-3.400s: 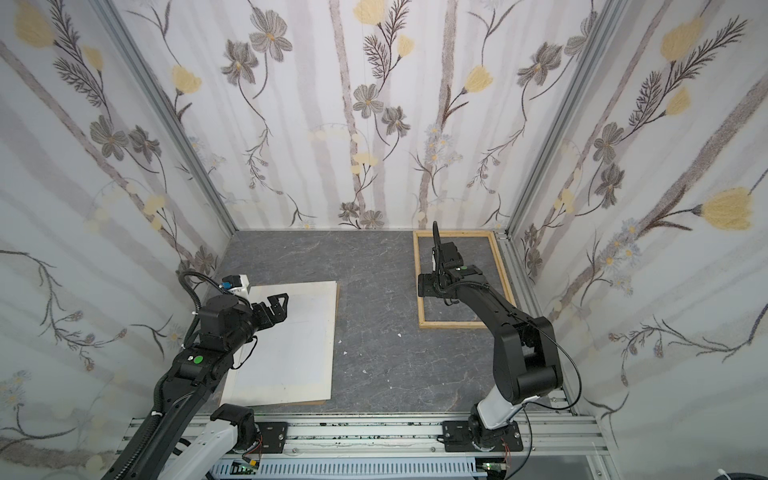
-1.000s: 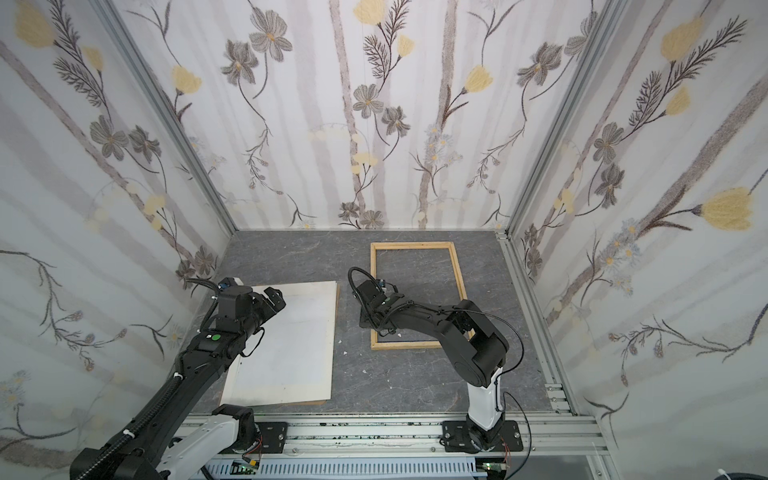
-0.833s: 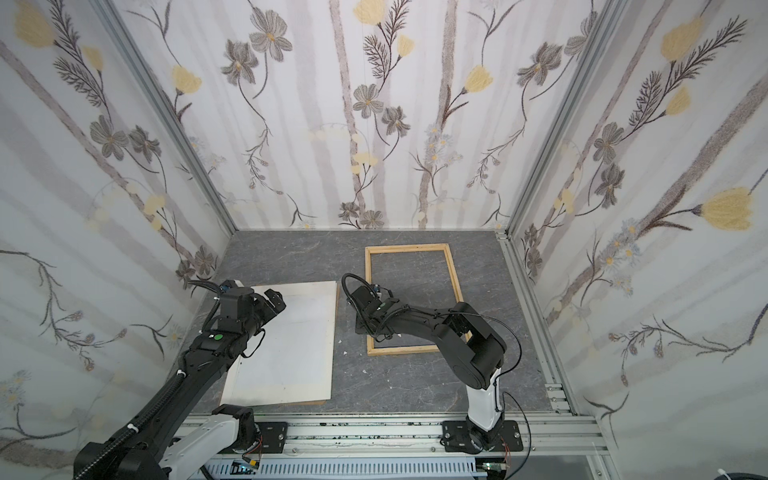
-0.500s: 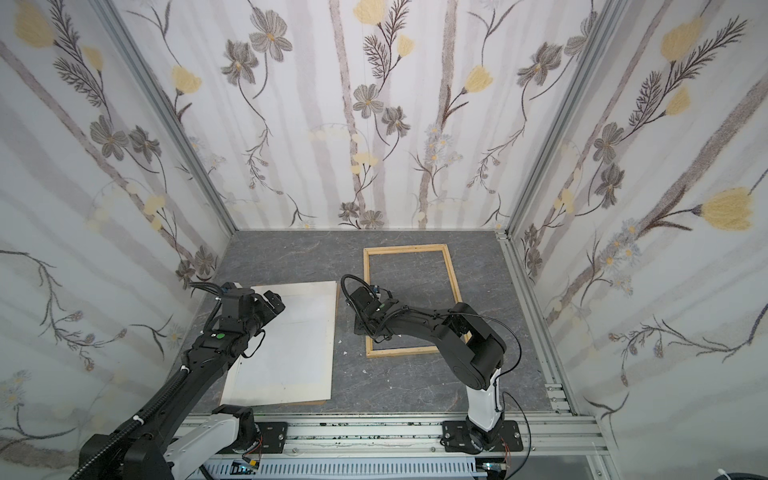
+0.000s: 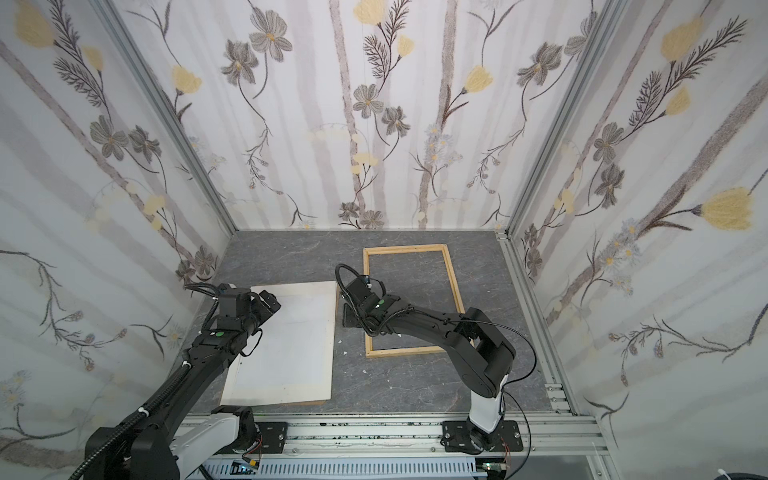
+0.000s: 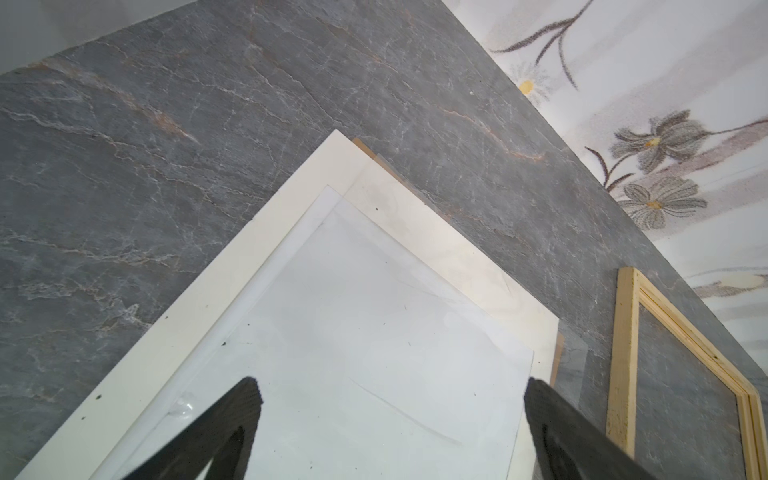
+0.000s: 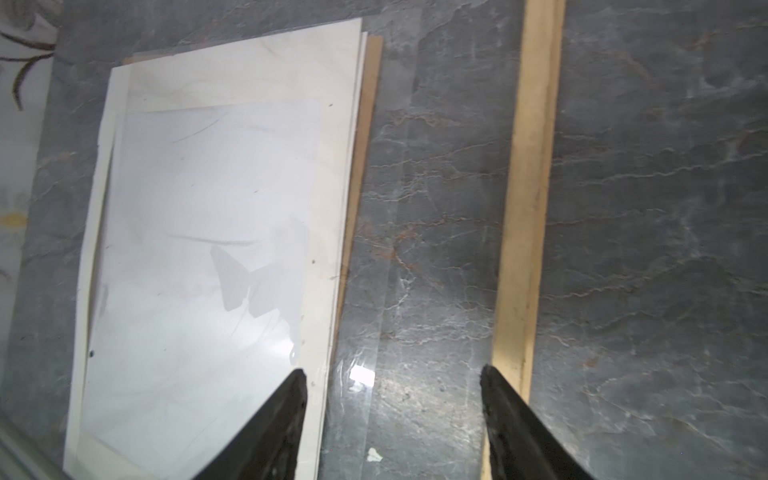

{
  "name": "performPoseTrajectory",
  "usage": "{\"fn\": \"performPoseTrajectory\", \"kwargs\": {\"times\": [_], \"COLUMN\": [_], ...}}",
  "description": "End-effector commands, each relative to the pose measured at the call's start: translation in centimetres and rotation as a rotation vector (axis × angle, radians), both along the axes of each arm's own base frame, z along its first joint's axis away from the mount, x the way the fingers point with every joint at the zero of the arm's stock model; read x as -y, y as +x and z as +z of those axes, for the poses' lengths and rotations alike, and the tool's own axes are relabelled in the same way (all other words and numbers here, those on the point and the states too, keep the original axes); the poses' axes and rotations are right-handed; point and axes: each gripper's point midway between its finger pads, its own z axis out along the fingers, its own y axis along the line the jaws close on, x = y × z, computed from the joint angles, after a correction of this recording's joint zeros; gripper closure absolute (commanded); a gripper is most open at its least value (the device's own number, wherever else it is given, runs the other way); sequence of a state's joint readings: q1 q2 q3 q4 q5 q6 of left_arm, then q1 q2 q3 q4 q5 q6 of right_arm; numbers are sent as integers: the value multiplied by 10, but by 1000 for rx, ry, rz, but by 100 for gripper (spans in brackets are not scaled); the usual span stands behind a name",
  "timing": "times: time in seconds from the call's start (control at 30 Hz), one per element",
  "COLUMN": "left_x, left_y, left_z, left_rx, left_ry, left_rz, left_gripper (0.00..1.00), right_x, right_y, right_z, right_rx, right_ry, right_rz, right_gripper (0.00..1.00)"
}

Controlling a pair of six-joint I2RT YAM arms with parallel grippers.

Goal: Put the photo into the frame

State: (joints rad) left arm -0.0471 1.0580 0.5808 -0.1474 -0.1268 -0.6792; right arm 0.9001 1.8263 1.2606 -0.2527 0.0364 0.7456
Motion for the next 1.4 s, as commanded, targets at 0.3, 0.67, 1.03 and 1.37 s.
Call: {"fn": "performPoseTrajectory", "kwargs": {"times": [0.3, 0.67, 1.03, 1.37], "left_x": [-6, -15, -16, -12], "left_y": [31, 39, 37, 19], "left_z": [-17, -51, -77, -102], "left_rx": [2, -78, -132, -185], "left_ry": [-68, -76, -94, -122], "left_rz": [-16, -7, -13, -5], "left_gripper": [0, 0, 0, 0], "right_x": [-42, -40, -39, -52], "right_y": [-12, -13, -9, -14], "right_z": [-22, -38, -49, -50], "right_rx": [-121, -167, -222, -260], "right_ry": [142, 182, 239, 347], "right_rz": [180, 182, 168, 168], "right_gripper": [34, 11, 12, 16]}}
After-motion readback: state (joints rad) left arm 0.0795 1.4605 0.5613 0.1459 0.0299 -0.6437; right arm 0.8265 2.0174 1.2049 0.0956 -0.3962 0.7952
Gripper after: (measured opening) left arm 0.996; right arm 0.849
